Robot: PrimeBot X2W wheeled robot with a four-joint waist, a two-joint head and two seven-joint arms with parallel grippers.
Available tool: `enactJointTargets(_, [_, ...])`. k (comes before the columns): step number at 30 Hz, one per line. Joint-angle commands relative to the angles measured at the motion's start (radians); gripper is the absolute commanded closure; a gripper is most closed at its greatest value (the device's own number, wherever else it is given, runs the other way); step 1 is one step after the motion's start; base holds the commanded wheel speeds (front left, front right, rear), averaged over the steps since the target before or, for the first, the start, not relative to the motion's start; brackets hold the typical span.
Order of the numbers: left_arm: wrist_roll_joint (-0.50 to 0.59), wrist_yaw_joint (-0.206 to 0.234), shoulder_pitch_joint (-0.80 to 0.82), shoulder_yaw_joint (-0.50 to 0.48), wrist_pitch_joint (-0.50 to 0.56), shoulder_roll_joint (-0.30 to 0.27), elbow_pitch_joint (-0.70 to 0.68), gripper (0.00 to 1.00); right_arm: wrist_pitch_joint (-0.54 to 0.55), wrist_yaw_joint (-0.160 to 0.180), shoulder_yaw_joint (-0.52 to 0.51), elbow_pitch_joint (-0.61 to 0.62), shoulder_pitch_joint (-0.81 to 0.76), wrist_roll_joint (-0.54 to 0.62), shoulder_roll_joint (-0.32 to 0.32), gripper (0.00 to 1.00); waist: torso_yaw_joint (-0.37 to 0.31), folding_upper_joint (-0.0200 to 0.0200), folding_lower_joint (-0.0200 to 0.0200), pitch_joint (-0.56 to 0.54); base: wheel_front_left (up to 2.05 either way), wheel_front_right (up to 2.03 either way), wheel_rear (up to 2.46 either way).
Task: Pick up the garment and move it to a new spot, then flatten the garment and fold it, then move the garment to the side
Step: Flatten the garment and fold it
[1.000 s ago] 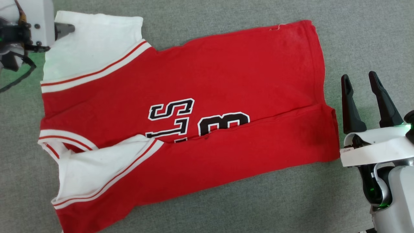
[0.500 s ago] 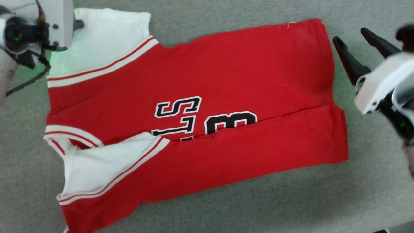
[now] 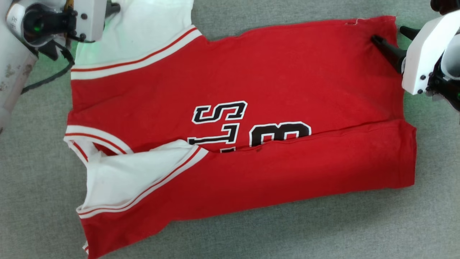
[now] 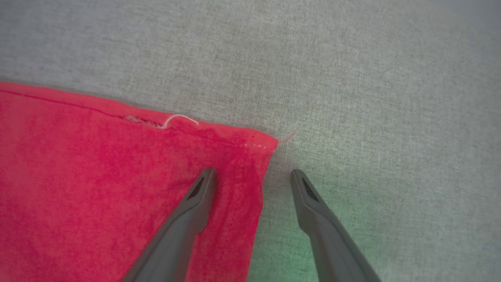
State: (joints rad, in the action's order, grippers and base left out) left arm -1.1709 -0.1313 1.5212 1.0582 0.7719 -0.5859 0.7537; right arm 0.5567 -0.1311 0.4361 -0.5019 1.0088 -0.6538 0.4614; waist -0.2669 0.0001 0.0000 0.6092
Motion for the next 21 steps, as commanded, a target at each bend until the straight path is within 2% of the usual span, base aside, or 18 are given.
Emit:
enactJointTargets(1, [-0.006, 0.002, -0.020, 0.023, -0.001, 0.010, 0.004, 1.00, 0.003, 0.001, 0.018, -0.025, 0.023, -0.010, 0.003, 0.00, 0.007, -0.0001, 0.0000, 0.007, 0.00, 0.00, 0.00])
enactJointTargets(2, [-0.009, 0.002, -0.019, 0.028, -0.005, 0.011, 0.003, 1.00, -0.001, 0.001, 0.027, -0.039, 0.029, -0.016, 0.003, 0.00, 0.009, -0.0001, 0.0000, 0.007, 0.00, 0.00, 0.00])
enactJointTargets(3, [-0.013, 0.002, -0.018, 0.033, -0.009, 0.013, 0.003, 1.00, -0.006, 0.001, 0.036, -0.053, 0.035, -0.025, 0.002, 0.06, 0.011, -0.0001, 0.0000, 0.007, 0.00, 0.00, 0.00])
enactJointTargets(4, [-0.017, 0.002, -0.017, 0.037, -0.012, 0.015, 0.002, 1.00, -0.011, 0.001, 0.042, -0.065, 0.041, -0.034, 0.001, 0.51, 0.012, -0.0001, 0.0000, 0.006, 0.00, 0.00, 0.00])
enactJointTargets(6, [-0.026, 0.002, -0.015, 0.047, -0.021, 0.021, 0.000, 1.00, -0.029, 0.001, 0.048, -0.095, 0.058, -0.048, 0.002, 1.00, 0.016, -0.0001, 0.0000, 0.003, 0.00, 0.00, 0.00])
enactJointTargets(15, [-0.080, 0.001, -0.039, 0.066, -0.149, 0.037, -0.044, 1.00, -0.117, 0.001, 0.087, -0.172, 0.058, -0.088, 0.045, 1.00, 0.065, -0.0001, 0.0000, -0.091, 0.00, 0.00, 0.00])
enactJointTargets(21, [-0.120, 0.001, -0.106, 0.101, -0.300, 0.018, -0.176, 1.00, -0.188, 0.001, 0.117, -0.139, -0.012, -0.127, 0.116, 1.00, 0.133, -0.0001, 0.0000, -0.211, 0.00, 0.00, 0.00])
